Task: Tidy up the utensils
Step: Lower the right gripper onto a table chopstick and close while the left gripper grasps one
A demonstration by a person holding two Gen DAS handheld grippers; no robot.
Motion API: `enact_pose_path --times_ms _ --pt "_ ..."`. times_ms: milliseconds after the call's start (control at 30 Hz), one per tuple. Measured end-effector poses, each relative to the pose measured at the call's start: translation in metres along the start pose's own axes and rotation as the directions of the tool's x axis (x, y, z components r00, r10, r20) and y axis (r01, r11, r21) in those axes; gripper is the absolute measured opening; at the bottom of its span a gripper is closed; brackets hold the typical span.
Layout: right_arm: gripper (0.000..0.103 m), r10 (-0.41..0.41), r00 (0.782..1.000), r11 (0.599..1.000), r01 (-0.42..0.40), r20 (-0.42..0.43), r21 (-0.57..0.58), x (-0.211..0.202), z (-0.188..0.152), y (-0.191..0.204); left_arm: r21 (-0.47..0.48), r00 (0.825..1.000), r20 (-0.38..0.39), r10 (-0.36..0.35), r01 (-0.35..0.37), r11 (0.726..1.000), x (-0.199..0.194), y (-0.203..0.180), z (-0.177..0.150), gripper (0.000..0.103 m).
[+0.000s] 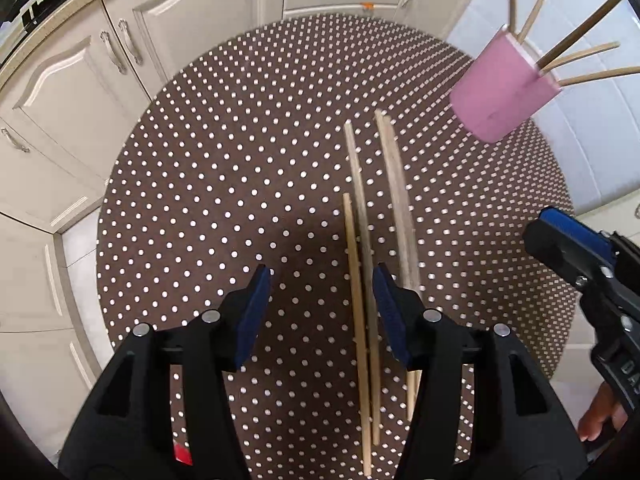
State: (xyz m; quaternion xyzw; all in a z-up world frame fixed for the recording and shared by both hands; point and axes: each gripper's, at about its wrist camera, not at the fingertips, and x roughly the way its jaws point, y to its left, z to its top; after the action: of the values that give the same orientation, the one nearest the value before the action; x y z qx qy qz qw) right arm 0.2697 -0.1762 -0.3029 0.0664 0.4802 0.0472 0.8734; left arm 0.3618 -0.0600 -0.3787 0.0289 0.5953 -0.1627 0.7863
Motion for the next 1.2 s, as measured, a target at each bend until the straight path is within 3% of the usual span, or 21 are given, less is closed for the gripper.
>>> enact_pose_path --times_ms 267,500,600,733,833,1200 --pt "0.024 0.027 0.999 1.000 -0.026 -0.048 0.010 0.021 0.008 -0.007 -0.003 0.998 -0.058 0.008 -0.008 1.000 0.025 0.001 0.009 0.053" --pt "0.024 0.046 0.996 0.999 -0.046 -0.076 0.004 0.039 0.019 -0.008 0.034 0.997 -0.057 0.047 -0.045 0.998 0.038 -0.010 0.024 0.051" --pt "0.024 0.054 0.995 0.999 -0.054 -0.090 -0.004 0.048 0.024 -0.008 0.069 0.995 -0.039 0.096 -0.093 0.993 0.041 -0.014 0.029 0.037" --pt "0.024 0.054 0.992 0.998 -0.056 -0.111 -0.014 0.062 0.030 -0.006 0.007 0.997 -0.025 0.078 -0.078 0.997 0.041 0.002 0.036 0.012" --pt "0.024 0.051 0.989 0.998 -0.054 -0.139 -0.012 0.075 0.033 -0.007 -0.040 0.999 -0.032 0.044 -0.045 0.998 0.041 0.014 0.042 0.007" --pt "0.024 -0.009 0.979 0.998 -0.003 -0.203 -0.057 0.099 0.040 -0.007 -0.092 1.000 -0.020 0.020 -0.022 0.995 0.045 0.025 0.038 0.007"
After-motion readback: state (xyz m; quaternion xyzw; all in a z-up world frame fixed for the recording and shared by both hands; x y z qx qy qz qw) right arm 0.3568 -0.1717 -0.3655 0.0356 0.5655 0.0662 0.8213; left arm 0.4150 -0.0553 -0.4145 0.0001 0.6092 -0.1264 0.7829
